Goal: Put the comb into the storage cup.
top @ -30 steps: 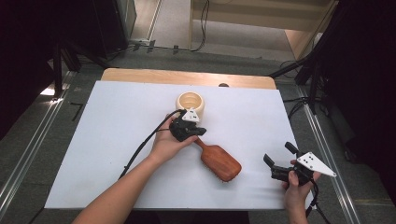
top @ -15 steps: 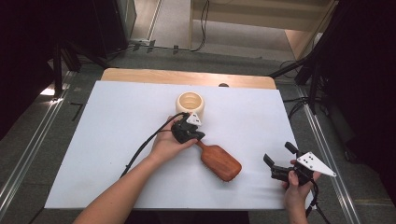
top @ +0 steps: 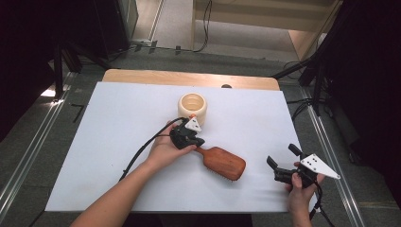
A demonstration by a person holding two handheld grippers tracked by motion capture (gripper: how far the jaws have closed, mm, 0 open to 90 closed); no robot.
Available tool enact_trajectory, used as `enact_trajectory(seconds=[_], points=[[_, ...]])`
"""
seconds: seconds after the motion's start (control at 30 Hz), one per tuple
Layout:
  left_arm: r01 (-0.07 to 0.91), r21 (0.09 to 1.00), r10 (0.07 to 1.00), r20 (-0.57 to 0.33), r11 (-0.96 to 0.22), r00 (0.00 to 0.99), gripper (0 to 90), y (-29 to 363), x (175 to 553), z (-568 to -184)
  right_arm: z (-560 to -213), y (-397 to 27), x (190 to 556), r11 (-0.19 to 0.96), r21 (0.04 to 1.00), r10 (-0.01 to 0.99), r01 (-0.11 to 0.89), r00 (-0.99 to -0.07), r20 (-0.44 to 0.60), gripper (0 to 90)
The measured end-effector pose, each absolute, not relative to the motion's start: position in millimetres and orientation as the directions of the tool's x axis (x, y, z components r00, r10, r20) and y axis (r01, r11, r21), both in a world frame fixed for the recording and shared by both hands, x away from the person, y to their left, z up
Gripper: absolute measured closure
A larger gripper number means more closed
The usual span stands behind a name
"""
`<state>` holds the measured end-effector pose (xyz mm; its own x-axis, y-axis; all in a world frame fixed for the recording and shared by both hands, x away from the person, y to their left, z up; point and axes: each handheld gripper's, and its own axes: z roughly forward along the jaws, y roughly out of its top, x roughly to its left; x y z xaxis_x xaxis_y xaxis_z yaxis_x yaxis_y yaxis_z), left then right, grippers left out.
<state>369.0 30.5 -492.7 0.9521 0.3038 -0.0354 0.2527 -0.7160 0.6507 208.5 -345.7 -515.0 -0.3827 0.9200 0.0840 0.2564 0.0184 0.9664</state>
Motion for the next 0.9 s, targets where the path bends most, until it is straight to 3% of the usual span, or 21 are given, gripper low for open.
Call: enact_trajectory(seconds=[0.77,0.87,0.9], points=[[0.198,0.605,0.198,-0.067,-0.771,0.978,90.0,60,321,-489,-515,-344,209,0.025,0.964,0.923,0.264,-0.376,0.079,0.0],[0.184,0.599,0.208,-0.029,-0.779,0.978,90.0,60,314,-489,-515,-344,209,0.026,0.964,0.924,0.264,-0.375,0.078,0.0],[0.190,0.600,0.224,-0.019,-0.777,0.974,86.4,60,314,-488,-515,-344,209,0.025,0.964,0.924,0.264,-0.374,0.078,0.0]])
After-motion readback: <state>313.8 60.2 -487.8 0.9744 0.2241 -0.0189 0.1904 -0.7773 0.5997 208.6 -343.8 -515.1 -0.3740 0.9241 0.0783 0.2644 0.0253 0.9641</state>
